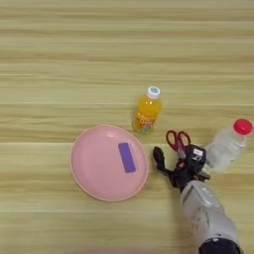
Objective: Move the objects on the table
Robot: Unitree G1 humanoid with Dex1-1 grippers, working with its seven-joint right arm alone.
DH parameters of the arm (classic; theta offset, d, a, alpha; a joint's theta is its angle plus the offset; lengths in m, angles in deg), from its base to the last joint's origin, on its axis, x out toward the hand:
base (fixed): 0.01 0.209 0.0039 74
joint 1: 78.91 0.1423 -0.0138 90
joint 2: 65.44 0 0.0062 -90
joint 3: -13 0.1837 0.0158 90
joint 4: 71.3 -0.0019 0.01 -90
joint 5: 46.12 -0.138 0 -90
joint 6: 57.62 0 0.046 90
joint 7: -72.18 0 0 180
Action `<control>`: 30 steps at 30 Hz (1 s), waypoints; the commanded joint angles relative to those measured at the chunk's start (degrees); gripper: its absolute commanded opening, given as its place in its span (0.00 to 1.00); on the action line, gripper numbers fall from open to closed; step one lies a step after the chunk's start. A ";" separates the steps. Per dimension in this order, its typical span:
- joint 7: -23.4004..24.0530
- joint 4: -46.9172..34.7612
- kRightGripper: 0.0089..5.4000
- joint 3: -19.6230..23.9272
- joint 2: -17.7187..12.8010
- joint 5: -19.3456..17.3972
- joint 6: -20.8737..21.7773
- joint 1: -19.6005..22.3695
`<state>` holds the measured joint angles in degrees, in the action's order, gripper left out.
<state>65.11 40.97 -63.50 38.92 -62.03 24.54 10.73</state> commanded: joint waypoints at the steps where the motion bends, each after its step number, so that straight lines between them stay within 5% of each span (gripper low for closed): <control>1: -0.77 -1.41 1.00 0.28 -0.52 -0.87 -0.93 2.25; 30: -4.63 1.30 1.00 -0.83 -0.12 -0.67 -4.73 5.74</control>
<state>60.49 43.40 -63.86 38.65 -62.22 20.47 14.82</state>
